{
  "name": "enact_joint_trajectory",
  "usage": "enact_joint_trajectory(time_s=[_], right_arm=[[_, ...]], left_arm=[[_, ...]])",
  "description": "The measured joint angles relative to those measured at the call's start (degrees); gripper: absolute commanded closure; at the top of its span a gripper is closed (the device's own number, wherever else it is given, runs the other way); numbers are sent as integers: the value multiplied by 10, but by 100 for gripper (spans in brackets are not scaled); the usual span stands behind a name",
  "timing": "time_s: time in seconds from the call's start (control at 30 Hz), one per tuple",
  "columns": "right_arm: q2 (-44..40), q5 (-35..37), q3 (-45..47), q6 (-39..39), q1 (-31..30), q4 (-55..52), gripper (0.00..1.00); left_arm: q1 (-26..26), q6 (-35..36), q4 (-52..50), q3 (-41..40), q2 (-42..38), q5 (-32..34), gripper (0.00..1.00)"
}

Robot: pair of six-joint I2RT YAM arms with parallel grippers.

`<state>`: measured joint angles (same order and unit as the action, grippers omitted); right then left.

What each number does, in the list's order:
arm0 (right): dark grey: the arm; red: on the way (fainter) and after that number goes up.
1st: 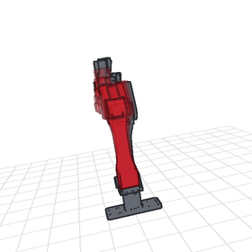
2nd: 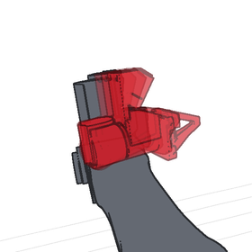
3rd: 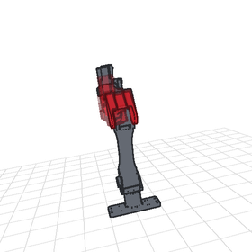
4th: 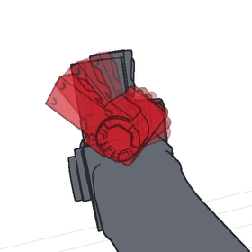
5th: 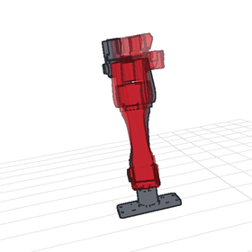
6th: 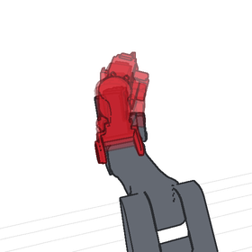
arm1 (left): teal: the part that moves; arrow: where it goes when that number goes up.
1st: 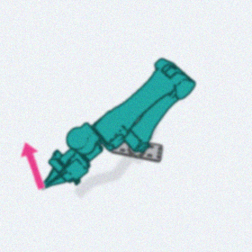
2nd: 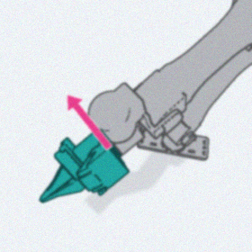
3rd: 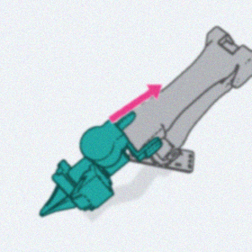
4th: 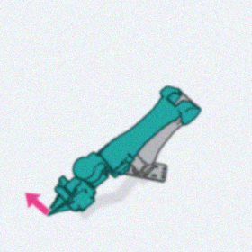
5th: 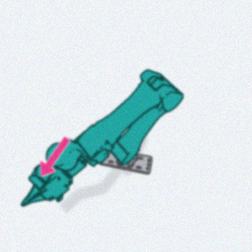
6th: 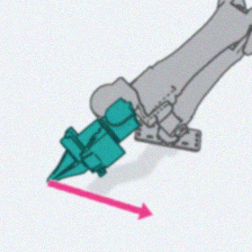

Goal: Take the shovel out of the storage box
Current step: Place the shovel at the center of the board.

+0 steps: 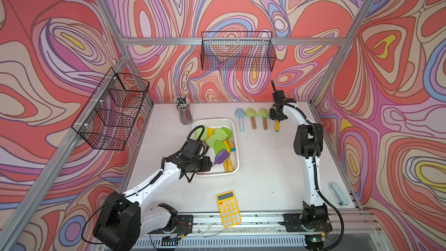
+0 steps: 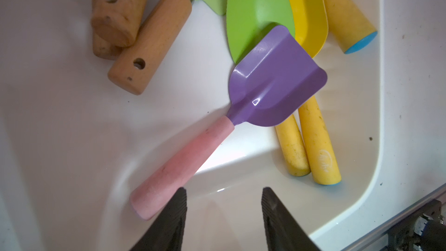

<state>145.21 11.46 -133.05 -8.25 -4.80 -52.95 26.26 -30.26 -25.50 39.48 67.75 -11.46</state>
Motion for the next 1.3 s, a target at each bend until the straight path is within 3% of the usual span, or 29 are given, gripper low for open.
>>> enact_joint_trajectory(time_s=[0.13,0.4,0.93,1.1,1.3], right_arm=[[36,-3,-65,3,3,-17,88],[56,-24,-77,2,15,-15,86],[66,-52,-68,0,18,11,66],[47,-58,-34,-2,18,28,62],[-42,-68,82,-9,18,43,60]], left_arm=[[0,0,0,-3,-14,2,46],[0,-2,0,-6,-19,5,46],[0,-4,-1,-15,-19,6,46],[0,-3,-2,-15,-8,10,46],[5,5,0,-8,12,10,46]])
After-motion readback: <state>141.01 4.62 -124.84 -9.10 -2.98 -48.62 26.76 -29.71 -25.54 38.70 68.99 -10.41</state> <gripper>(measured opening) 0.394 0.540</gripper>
